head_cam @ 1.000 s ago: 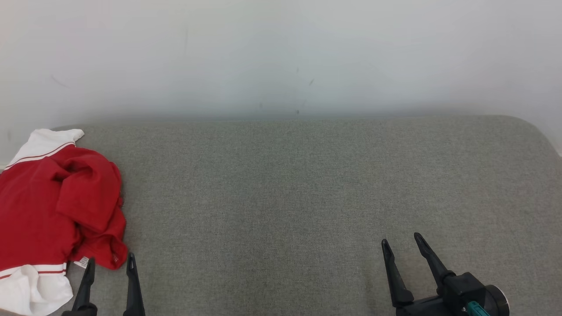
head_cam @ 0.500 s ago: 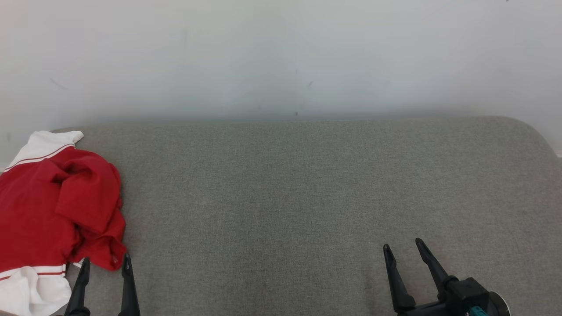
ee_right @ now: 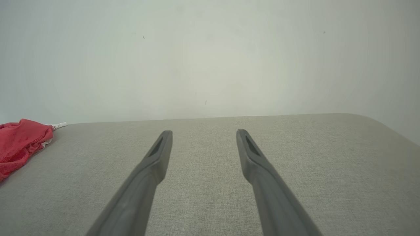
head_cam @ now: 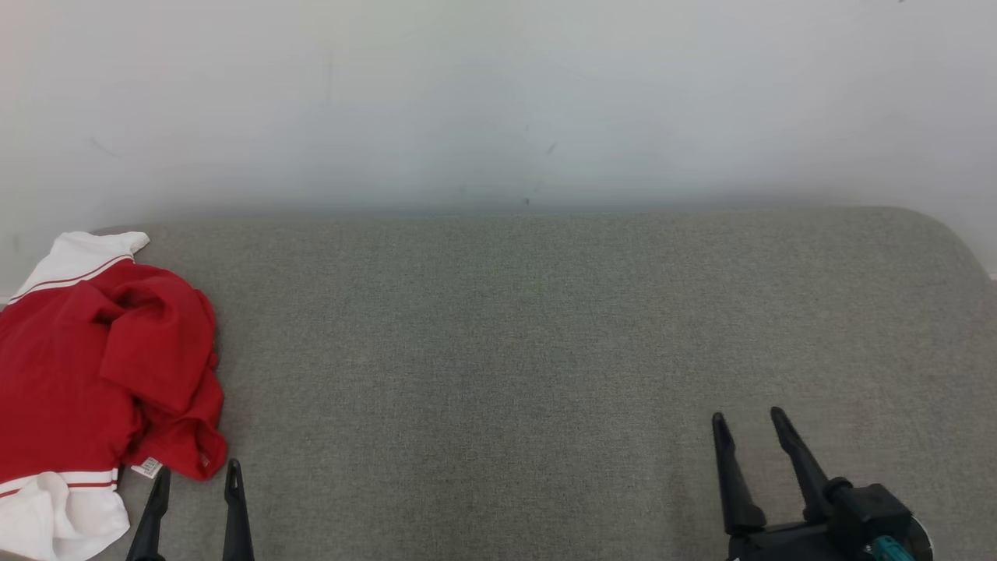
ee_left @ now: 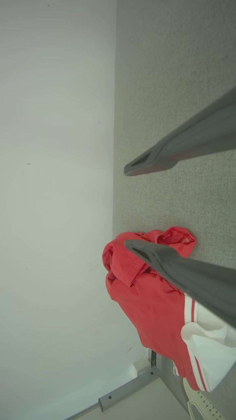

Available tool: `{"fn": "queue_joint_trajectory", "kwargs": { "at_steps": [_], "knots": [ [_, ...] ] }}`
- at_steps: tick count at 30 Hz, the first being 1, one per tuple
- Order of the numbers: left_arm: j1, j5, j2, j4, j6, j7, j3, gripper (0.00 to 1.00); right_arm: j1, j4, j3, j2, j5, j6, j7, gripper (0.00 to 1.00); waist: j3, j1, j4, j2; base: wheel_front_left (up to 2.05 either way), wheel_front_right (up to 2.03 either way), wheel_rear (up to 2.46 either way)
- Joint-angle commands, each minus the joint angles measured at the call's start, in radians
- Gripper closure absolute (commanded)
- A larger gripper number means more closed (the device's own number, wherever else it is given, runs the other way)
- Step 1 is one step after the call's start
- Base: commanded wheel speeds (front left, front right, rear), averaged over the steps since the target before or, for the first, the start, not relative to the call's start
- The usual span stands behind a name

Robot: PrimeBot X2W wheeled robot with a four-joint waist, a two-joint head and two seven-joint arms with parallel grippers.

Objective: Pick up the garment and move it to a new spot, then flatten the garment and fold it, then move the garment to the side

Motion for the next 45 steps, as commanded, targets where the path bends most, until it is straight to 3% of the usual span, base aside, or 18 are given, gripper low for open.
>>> {"fn": "queue_joint_trajectory", "kwargs": {
  "at_steps": [1, 10, 21, 45],
  "knots": [
    [0.005, -0.011, -0.001, 0.002, -0.004, -0.005, -0.001, 0.0, 0.013, -0.002, -0.015, -0.003, 0.015, -0.002, -0.003, 0.0, -0.001, 0.0, 0.0, 0.0, 0.0, 0.0, 0.0],
    [-0.002, -0.023, -0.001, 0.014, 0.01, -0.005, -0.002, 0.0, 0.013, -0.019, -0.061, -0.003, 0.029, -0.002, -0.003, 0.0, -0.002, 0.0, -0.005, 0.0, 0.0, 0.0, 0.0],
    [-0.003, -0.027, -0.001, 0.065, 0.033, -0.005, -0.006, 0.0, 0.019, -0.006, -0.049, -0.003, 0.022, -0.002, -0.003, 0.0, -0.009, 0.0, -0.008, 0.0, 0.0, 0.0, 0.0],
    [-0.012, 0.0, -0.001, 0.15, 0.042, -0.005, 0.004, 0.0, 0.009, 0.041, -0.044, -0.003, -0.004, -0.002, -0.003, 0.0, -0.022, 0.0, 0.0, 0.0, 0.0, 0.0, 0.0]
  ]
}}
